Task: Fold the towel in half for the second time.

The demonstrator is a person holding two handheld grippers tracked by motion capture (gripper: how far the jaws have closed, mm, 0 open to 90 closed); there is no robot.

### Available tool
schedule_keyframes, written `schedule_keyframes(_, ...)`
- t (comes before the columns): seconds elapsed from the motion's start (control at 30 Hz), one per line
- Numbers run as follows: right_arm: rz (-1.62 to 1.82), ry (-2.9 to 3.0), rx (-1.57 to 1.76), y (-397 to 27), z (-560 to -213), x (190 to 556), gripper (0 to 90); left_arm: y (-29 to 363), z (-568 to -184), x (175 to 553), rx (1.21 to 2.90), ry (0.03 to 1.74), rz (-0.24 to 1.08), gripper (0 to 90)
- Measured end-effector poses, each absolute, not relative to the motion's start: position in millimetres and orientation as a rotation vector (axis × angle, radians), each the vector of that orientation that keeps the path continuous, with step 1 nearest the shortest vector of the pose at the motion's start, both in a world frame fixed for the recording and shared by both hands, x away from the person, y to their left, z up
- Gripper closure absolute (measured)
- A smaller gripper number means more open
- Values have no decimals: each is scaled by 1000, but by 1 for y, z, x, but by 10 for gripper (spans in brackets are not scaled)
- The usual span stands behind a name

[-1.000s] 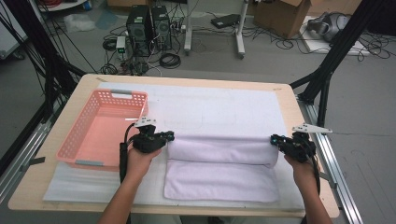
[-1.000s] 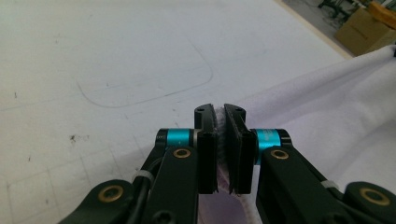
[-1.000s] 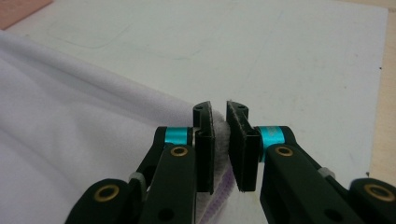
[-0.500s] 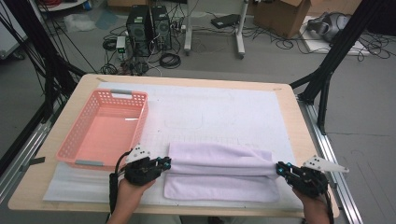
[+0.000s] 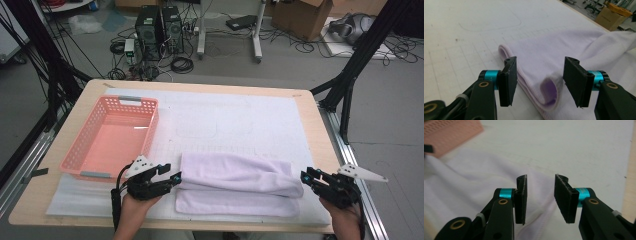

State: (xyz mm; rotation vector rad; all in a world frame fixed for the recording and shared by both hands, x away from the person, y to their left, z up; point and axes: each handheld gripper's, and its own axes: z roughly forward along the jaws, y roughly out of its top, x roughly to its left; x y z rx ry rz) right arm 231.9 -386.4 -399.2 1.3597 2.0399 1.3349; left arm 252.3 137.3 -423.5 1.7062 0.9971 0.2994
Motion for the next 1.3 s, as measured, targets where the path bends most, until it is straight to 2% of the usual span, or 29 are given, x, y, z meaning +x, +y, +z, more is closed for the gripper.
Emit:
schedule_keyframes(0.2, 1184, 2161, 1456, -369, -429, 274, 635, 136, -426, 267, 1716, 1019, 306, 452)
schedule_keyframes(0.27, 1124, 2210, 1453, -362, -437, 285, 716, 135, -427, 271, 1727, 1030, 305, 453)
schedule_keyframes(0.3, 1086, 2223, 1449, -358, -439, 289, 816, 136, -428, 273, 1730, 1038, 307, 453)
schedule_keyframes(0.33, 1071, 2220, 1427, -356, -438, 292, 869, 136, -429, 276, 1724, 1053, 308, 453)
schedule_keyframes(0.5, 1115, 1993, 1484, -365, -430, 302, 878, 134, -432, 288, 1740, 1090, 302, 455)
schedule_keyframes(0.57, 1095, 1998, 1502, -366, -434, 305, 852, 132, -434, 293, 1756, 1108, 296, 455)
schedule_keyframes(0.6, 1092, 1993, 1496, -365, -435, 304, 784, 132, -434, 293, 1756, 1108, 296, 455)
schedule_keyframes(0.63, 1109, 1969, 1509, -366, -435, 300, 665, 130, -437, 296, 1777, 1128, 291, 454)
schedule_keyframes(0.8, 1169, 2055, 1517, -372, -438, 290, 521, 125, -444, 302, 1812, 1169, 274, 444)
schedule_keyframes(0.87, 1132, 2118, 1512, -369, -442, 288, 479, 120, -448, 304, 1836, 1175, 253, 435)
schedule_keyframes(1.03, 1123, 2145, 1478, -363, -448, 284, 470, 108, -451, 304, 1871, 1156, 254, 432)
schedule_keyframes(1.07, 1121, 2137, 1487, -362, -448, 284, 483, 107, -452, 304, 1875, 1150, 262, 477)
schedule_keyframes(1.13, 1125, 2123, 1496, -364, -449, 283, 538, 105, -453, 303, 1877, 1140, 263, 630)
schedule_keyframes(1.17, 1124, 2112, 1501, -365, -449, 283, 606, 103, -453, 302, 1878, 1128, 245, 727)
schedule_keyframes(1.2, 1142, 2118, 1503, -366, -449, 283, 768, 102, -452, 302, 1879, 1137, 262, 786)
schedule_keyframes(1.3, 1128, 2134, 1437, -360, -447, 280, 840, 100, -449, 304, 1863, 1167, 283, 818)
